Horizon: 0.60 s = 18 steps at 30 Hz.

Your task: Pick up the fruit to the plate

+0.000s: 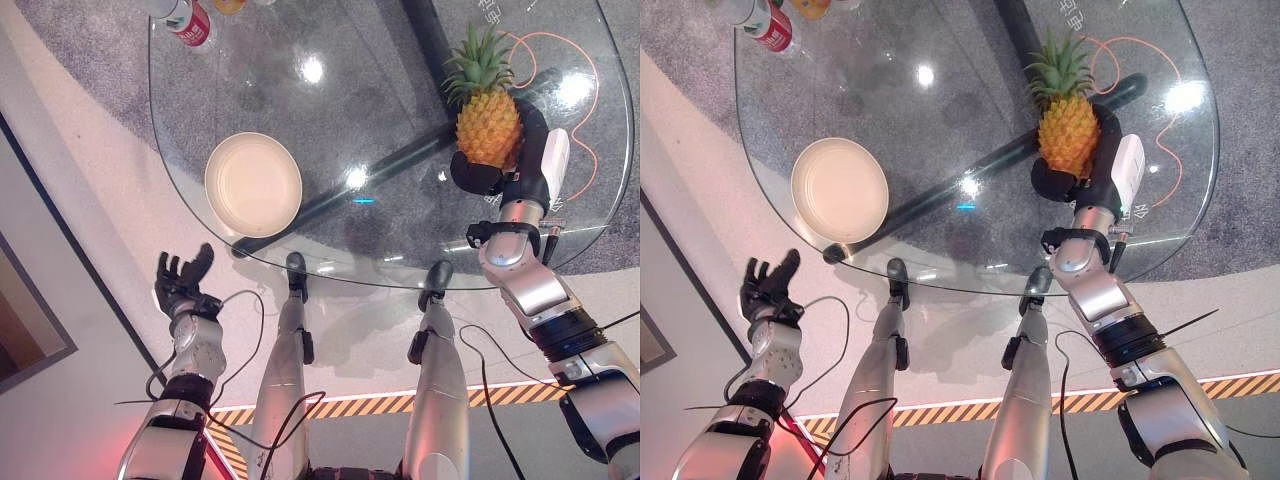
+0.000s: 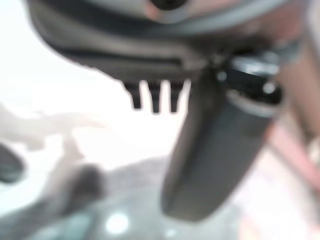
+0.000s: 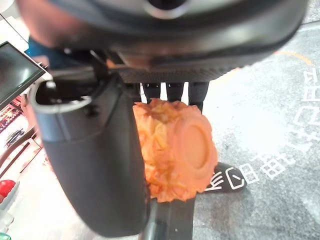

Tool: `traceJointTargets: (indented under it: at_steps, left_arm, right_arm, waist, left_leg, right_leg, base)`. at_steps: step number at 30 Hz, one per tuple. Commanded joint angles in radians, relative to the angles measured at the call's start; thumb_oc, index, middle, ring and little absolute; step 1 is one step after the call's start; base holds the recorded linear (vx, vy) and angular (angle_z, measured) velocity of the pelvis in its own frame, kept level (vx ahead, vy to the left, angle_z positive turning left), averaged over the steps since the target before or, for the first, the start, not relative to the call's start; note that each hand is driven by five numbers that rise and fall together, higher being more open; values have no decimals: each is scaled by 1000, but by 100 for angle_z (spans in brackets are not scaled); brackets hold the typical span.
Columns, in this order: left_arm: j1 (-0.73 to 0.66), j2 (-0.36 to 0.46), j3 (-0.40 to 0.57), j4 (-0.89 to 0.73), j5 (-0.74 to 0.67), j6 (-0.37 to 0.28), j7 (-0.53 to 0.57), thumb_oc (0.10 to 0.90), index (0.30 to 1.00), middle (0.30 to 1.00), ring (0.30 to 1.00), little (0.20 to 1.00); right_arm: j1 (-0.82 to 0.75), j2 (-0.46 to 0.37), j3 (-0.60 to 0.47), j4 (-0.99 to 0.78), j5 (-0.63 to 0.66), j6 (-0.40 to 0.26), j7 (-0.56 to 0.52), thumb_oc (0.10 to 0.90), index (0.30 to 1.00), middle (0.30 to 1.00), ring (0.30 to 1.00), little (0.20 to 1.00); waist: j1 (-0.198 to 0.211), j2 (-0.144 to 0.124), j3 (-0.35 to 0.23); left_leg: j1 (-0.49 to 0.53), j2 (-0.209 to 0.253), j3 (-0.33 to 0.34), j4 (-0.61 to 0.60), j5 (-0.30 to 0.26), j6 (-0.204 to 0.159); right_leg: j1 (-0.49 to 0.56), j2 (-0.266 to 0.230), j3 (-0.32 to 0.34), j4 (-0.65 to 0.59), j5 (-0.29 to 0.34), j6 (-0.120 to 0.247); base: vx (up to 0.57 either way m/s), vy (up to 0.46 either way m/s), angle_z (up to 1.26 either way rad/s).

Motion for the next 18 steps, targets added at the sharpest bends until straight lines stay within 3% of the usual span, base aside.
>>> traceJointTargets:
  at_steps: [1, 3, 9, 13, 18]
  left_arm:
    - [-41, 109, 64, -26, 117, -175, 140, 800, 900, 900, 900, 900]
    - [-71, 130, 81, -82, 210, -204, 237, 800, 900, 900, 900, 900]
    - [-122, 162, 109, -211, 332, -265, 324, 800, 900, 900, 900, 900]
    - [-138, 157, 114, -282, 374, -275, 324, 800, 900, 900, 900, 900]
    - [-184, 136, 86, -410, 380, -242, 209, 800, 900, 900, 900, 900]
  right_arm:
    - [-8, -12, -29, -112, -116, -84, -37, 100, 300, 300, 300, 200]
    - [0, -14, -38, -142, -136, -95, -47, 100, 300, 300, 300, 200]
    - [2, -16, -49, -197, -236, -148, -45, 100, 300, 300, 300, 200]
    - [-6, -15, -53, -232, -268, -148, -21, 100, 300, 300, 300, 200]
    - [-33, -6, -49, -281, -312, -154, 10, 100, 300, 300, 300, 200]
  waist:
    - [-1, 15, -10]
    - [-2, 15, -10]
    - [-1, 20, -10]
    - [2, 21, -10]
    - [5, 7, -10]
  left_leg:
    - [33, 11, -19, -4, -32, -7]
    - [40, 14, -17, -6, -37, -9]
    - [33, 18, -8, -18, -30, -12]
    - [29, 20, -4, -21, -29, -13]
    - [25, 24, -1, -28, -29, -14]
  right_leg:
    - [-33, 15, -38, 27, 52, -12]
    - [-27, 14, -35, 29, 44, -10]
    - [-29, 11, -37, 19, 46, -10]
    - [-29, 10, -39, 14, 47, -9]
    - [-23, 9, -48, 5, 50, -4]
  base:
    - [-31, 42, -1]
    - [1, 17, 0]
    - [-15, 22, -1]
    - [-9, -3, 0]
    - [-16, -36, 0]
